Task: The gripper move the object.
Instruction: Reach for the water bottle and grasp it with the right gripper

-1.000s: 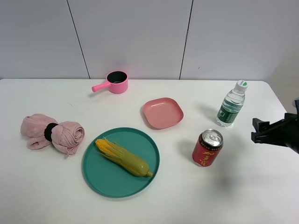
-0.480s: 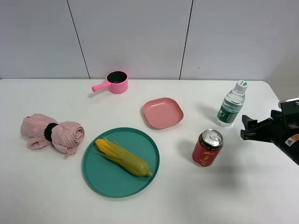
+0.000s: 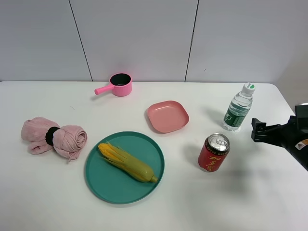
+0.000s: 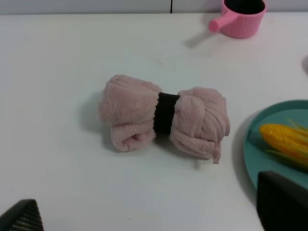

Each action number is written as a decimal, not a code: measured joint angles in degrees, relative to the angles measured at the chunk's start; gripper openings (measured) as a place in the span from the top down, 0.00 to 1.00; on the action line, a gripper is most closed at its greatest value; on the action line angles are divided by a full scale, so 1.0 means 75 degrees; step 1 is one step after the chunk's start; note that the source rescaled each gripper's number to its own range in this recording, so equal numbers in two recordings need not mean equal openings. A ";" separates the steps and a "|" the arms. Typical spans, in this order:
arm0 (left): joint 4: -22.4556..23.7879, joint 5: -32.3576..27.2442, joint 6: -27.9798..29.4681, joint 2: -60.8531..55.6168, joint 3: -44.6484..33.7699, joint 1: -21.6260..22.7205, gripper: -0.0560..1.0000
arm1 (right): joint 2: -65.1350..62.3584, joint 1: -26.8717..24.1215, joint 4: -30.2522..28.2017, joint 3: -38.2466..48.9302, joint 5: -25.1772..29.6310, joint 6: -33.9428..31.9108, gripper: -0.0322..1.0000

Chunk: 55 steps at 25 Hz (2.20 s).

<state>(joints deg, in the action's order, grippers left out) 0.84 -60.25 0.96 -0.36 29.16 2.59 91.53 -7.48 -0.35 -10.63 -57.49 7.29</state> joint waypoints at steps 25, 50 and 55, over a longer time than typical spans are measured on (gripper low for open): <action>0.0000 0.0000 0.0000 0.0000 0.0000 0.0000 0.00 | 0.1625 0.0000 -0.0896 -0.0292 -0.1512 -0.0204 0.00; 0.0000 0.0000 0.0000 0.0000 0.0000 0.0000 0.00 | 0.2674 0.0000 -0.1614 -0.1698 -0.1563 -0.0803 0.01; 0.0000 0.0000 0.0000 0.0000 0.0000 0.0000 0.00 | 0.3016 0.0000 -0.1997 -0.2010 -0.1565 -0.0973 0.01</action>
<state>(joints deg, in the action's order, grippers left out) 0.84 -60.25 0.96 -0.36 29.16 2.59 114.16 -7.48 -15.33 -25.70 -69.23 0.00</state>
